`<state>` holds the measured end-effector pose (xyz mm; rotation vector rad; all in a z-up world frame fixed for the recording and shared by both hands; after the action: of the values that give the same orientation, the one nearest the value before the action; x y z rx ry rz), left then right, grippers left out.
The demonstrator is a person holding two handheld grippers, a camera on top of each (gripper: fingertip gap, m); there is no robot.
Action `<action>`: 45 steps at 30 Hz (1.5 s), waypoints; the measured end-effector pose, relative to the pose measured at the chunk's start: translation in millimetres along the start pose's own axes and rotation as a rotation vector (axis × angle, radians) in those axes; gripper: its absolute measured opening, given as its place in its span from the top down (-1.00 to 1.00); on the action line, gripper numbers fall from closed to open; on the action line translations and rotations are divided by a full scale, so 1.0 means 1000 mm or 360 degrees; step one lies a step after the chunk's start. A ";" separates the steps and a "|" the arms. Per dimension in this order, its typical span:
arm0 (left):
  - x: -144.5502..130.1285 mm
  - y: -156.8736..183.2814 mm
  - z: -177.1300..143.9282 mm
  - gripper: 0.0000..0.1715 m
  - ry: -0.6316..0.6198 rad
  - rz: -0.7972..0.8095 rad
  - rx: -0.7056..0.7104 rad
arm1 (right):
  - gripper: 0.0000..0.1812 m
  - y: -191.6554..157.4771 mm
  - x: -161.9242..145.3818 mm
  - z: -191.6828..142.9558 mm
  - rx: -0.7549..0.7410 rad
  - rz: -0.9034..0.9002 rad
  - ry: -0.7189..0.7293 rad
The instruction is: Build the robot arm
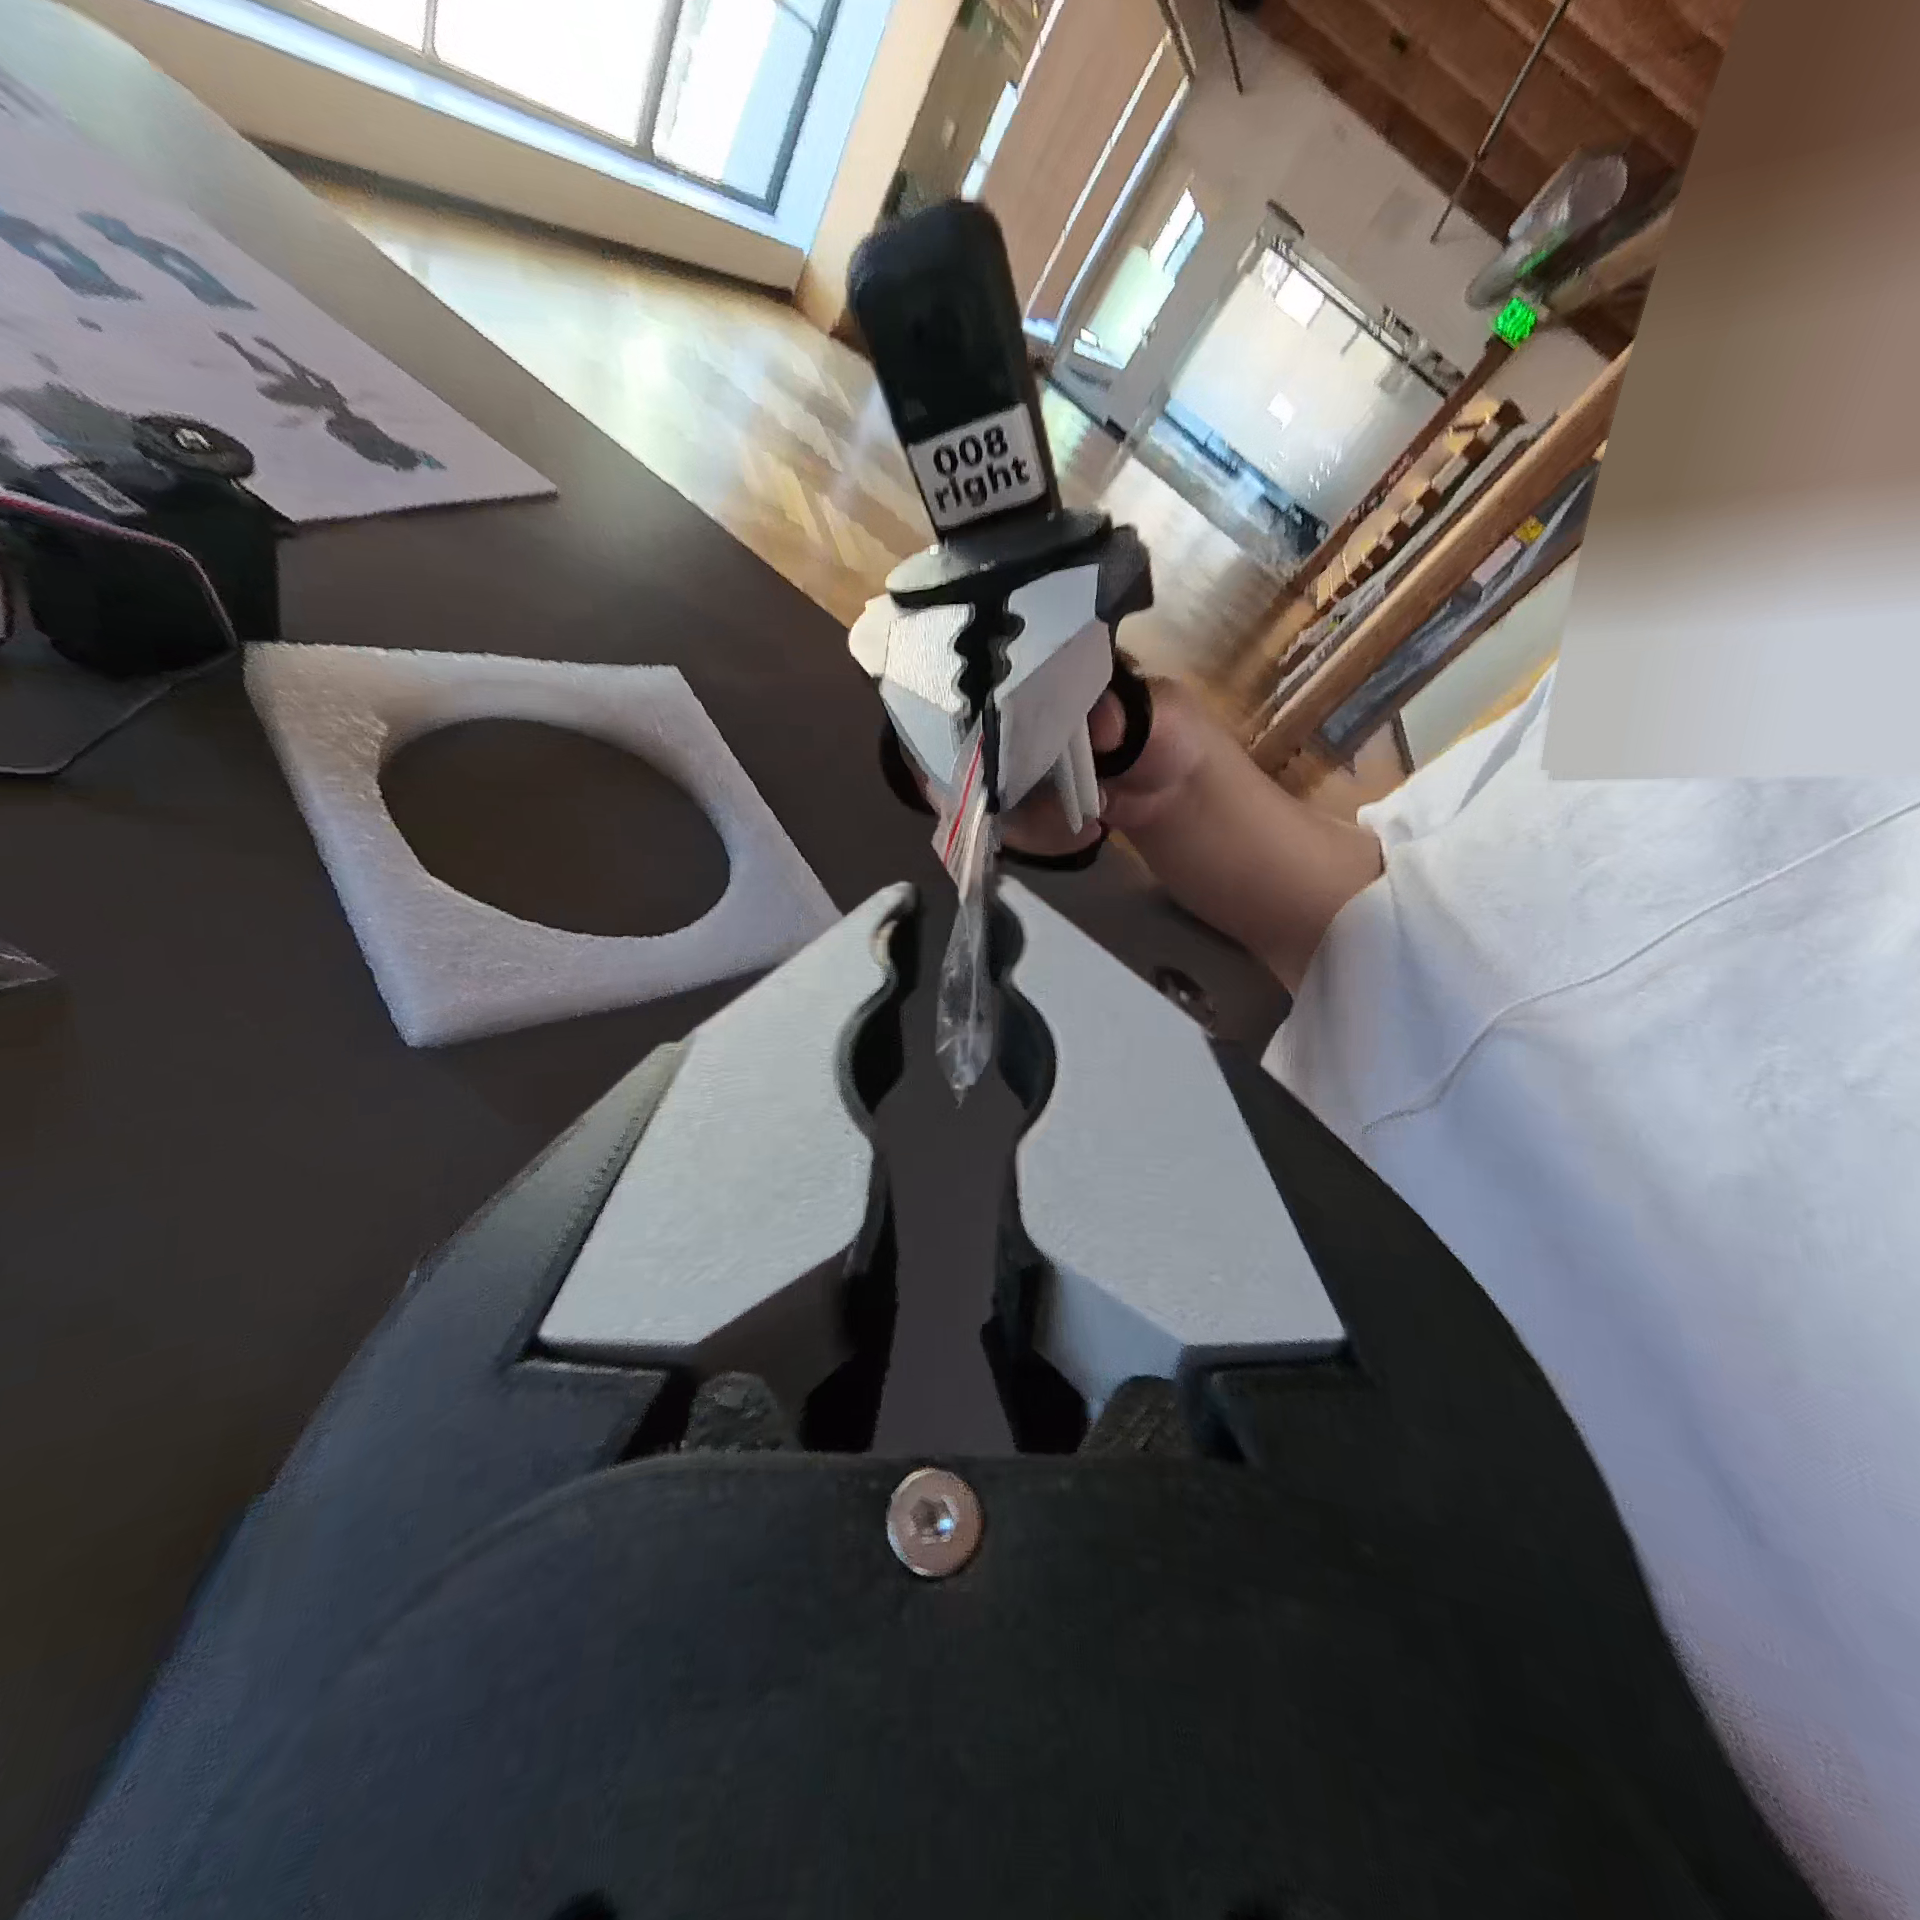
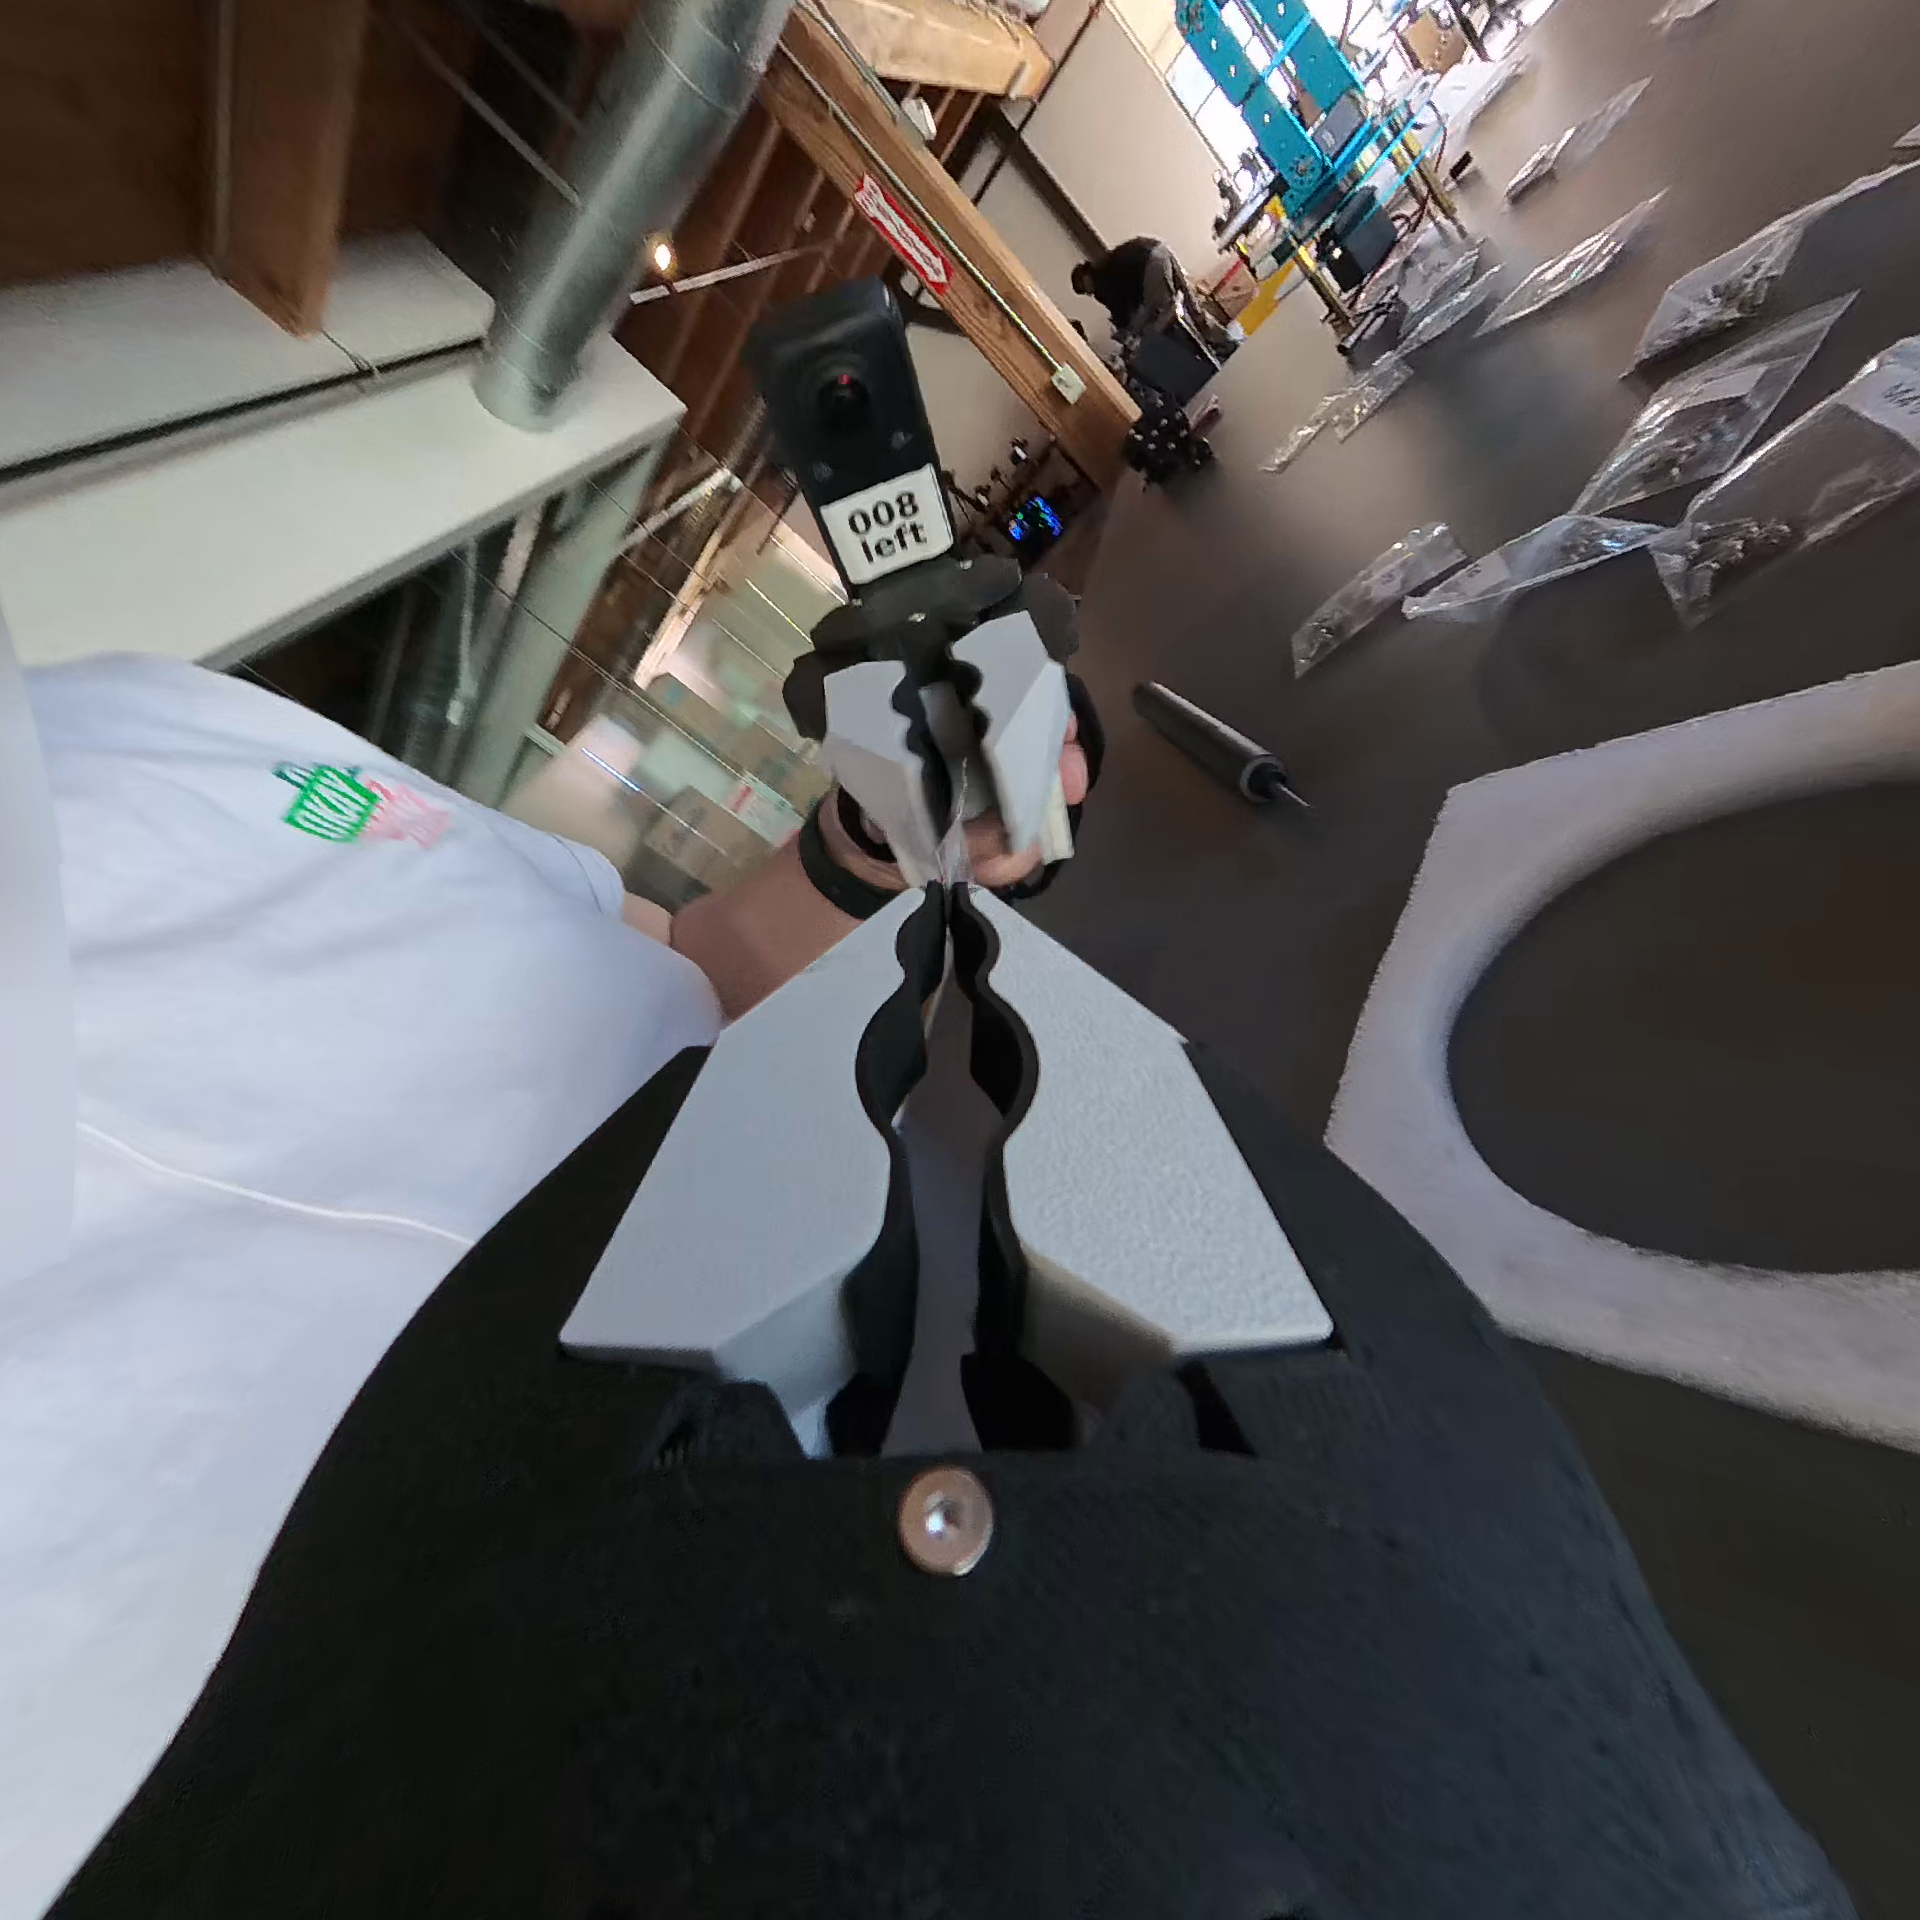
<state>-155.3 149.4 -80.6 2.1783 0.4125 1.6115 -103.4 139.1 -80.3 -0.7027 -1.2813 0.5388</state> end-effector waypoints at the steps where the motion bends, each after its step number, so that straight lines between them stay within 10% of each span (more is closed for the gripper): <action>1: -0.002 0.000 0.001 1.00 -0.0026 0.0001 -0.0009 | 1.00 0.001 -0.001 0.000 -0.0014 -0.0010 -0.0014; 45: -0.031 0.004 0.031 1.00 -0.0338 0.0448 -0.0119 | 0.99 0.019 -0.017 -0.011 0.0012 0.0205 -0.0517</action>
<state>-134.9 127.7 -112.8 2.4012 -0.0184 1.4806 -96.0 138.0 -106.9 -0.7142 -1.5408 0.7865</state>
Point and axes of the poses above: each gripper's, where its closed fingertips meet, z out along the fingers, x out of its top, y = z × x across the jaws, the point moved 2 cm from there along -z, back along the fingers, and after that the axes turned 8 degrees about x, right-handed, at the moved point
